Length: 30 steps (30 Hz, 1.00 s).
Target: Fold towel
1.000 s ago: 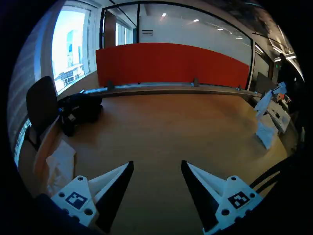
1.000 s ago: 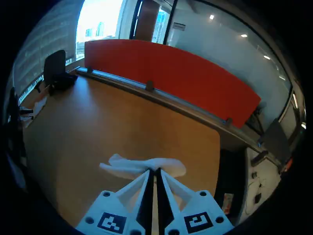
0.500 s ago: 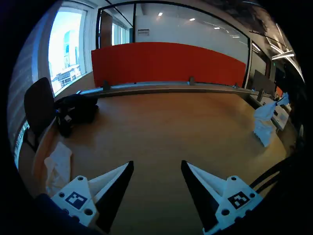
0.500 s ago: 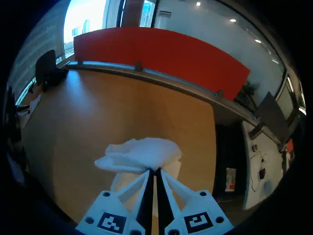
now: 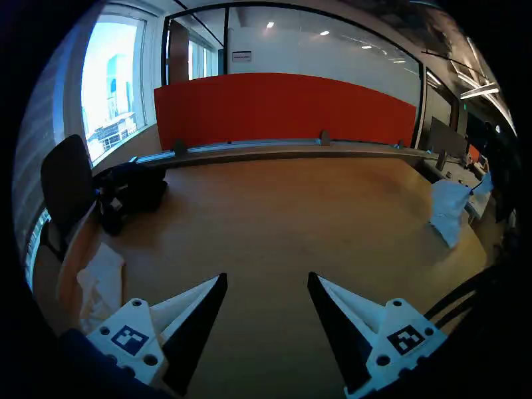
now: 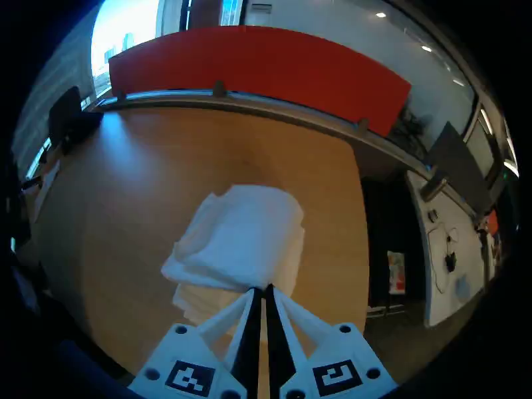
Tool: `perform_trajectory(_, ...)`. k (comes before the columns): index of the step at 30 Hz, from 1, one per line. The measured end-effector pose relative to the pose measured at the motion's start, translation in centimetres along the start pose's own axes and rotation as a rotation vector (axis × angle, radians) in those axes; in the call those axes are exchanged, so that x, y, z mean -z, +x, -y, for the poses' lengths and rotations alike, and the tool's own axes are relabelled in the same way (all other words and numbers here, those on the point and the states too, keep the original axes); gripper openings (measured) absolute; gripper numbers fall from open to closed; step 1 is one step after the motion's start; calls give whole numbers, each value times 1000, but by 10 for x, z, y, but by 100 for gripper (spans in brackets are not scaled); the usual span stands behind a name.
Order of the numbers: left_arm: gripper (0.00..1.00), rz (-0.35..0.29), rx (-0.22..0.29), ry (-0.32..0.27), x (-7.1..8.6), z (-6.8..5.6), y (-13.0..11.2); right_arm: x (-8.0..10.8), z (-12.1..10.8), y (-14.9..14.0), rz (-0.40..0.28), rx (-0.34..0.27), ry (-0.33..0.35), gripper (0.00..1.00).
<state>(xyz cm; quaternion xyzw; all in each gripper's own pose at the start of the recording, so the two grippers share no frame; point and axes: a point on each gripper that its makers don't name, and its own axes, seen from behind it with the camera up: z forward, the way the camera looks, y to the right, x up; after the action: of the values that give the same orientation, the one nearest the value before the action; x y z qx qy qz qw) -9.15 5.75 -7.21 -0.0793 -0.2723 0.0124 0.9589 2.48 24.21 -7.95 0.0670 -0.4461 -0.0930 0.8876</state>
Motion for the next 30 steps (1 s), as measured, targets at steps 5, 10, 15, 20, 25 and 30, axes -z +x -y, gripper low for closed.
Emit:
perform_trajectory(5, 89, 0, -3, 4, 2, 1, -1, -8, -8, -19, 35, -47, -18, 4)
perform_trajectory(10, 89, 2, -1, 10, 5, 3, -3, -16, -13, -34, 63, -87, -31, 4)
perform_trajectory(15, 89, 1, -2, 15, 7, 5, -3, -22, -15, -43, 80, -113, -39, 4)
perform_trajectory(20, 89, 0, -4, 18, 9, 6, -4, -27, -15, -51, 97, -134, -44, 4)
perform_trajectory(25, 89, 3, -5, 19, 11, 7, -5, -32, -16, -60, 119, -149, -55, 4)
perform_trajectory(30, 89, 6, -7, 21, 12, 8, -7, -40, -17, -67, 143, -164, -65, 4)
